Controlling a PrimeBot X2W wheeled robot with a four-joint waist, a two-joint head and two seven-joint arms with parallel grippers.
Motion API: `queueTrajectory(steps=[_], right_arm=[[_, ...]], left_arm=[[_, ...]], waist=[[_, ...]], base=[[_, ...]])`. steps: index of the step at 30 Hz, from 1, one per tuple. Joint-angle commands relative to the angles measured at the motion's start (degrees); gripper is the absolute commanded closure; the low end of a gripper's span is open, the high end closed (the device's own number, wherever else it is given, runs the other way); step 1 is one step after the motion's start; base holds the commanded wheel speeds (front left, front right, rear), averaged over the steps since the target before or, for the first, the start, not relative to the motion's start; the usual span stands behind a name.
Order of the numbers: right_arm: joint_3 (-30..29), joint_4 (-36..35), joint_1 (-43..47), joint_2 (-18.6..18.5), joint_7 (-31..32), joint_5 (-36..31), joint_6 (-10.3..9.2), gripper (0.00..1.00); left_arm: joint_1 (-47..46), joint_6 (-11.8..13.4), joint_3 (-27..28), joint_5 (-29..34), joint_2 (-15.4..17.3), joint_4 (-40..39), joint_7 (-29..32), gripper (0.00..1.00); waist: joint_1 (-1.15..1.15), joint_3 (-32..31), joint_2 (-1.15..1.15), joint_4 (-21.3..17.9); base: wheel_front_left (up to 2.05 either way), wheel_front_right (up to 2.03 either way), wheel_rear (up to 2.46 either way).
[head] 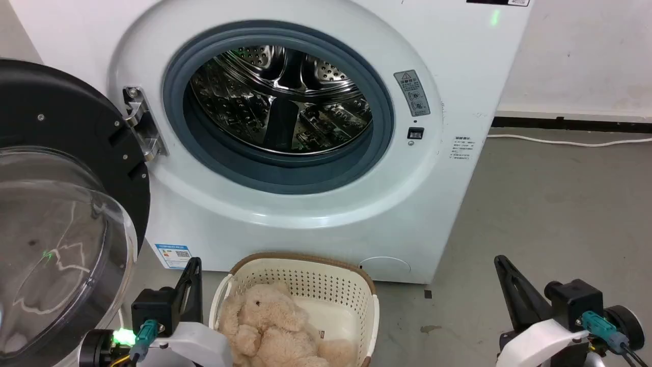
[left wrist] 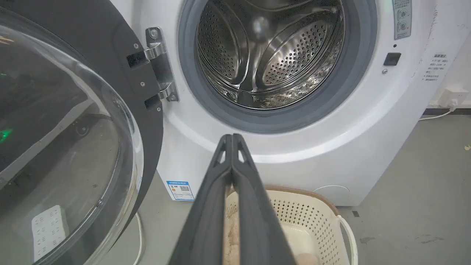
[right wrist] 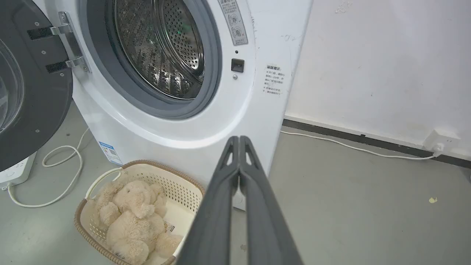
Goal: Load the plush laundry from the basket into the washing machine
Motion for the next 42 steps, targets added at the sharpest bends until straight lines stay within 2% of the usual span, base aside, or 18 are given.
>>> queueTrajectory(steps=[1,42], right_arm=[[-0.1,-0.25,-0.68,-0.12,0.02,-0.43,0.05,1.0],[-0.1,-0.25,-0.68,-0.12,0.02,-0.43,0.05,1.0]], left_arm=[[-0.82,-0.25,0.14,0.09,-0.01,-0.25,0.02,1.0],[-0.82,-0.25,0.14,0.09,-0.01,-0.25,0.02,1.0]], waist=[[0.0,0.0,0.0,0.0],[0.0,0.0,0.0,0.0]], base=[[0.0,0.0,0.0],[0.0,0.0,0.0]])
